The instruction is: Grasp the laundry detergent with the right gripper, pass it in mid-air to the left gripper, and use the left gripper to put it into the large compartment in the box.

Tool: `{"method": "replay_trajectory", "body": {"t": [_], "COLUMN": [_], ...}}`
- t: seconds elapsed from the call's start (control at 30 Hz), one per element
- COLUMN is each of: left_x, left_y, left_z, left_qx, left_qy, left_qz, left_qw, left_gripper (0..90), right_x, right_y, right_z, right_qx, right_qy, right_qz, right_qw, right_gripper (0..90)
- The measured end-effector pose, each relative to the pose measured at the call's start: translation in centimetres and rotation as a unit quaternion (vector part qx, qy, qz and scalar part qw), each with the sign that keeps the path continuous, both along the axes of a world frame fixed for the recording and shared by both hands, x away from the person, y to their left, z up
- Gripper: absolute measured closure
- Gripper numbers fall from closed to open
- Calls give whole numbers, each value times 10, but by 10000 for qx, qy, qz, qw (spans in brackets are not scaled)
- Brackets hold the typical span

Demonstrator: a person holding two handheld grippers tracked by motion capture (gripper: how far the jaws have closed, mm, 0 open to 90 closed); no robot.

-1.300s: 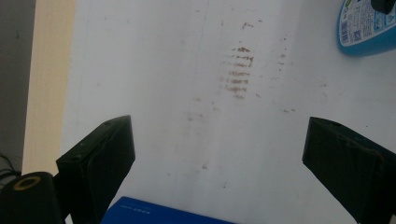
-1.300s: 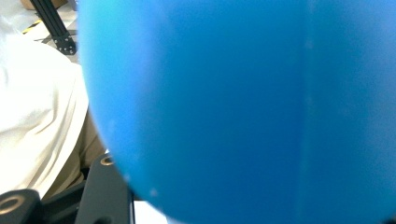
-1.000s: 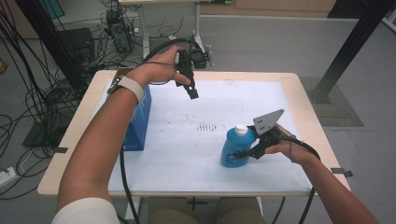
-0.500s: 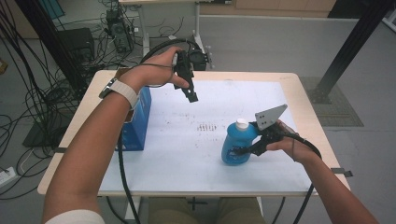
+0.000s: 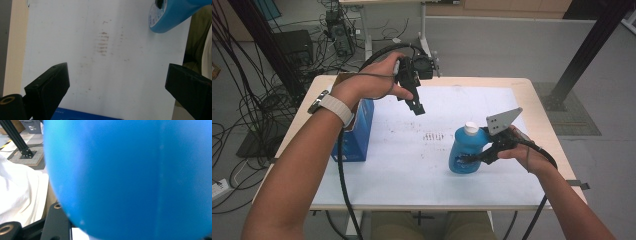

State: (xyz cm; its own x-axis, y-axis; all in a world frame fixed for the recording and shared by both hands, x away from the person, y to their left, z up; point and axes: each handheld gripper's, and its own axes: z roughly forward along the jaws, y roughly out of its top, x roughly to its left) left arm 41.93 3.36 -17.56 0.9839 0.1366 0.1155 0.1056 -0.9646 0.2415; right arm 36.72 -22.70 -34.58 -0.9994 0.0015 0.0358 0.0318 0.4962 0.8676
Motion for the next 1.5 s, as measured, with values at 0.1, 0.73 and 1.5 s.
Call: {"method": "replay_trajectory", "body": {"t": [0.1,0.73,1.5], "left_x": [-6,-26,-40], "left_y": [-1,-8,-28], "left_z": [3,6,3], "left_qx": [-18,-158,-106], "left_qy": [31,267,429], "left_qz": [-18,-185,-553], "left_qw": [10000,9993,9975], "left_gripper": [53,51,49], "right_x": [0,3,7], "right_y": [2,7,22], "right_z": [2,10,14], "right_qx": [-12,-70,-115], "right_qy": [-5,-29,-25], "right_qz": [-18,-163,-61], "right_qw": [10000,9998,9999], "right_gripper": [431,431,431]}}
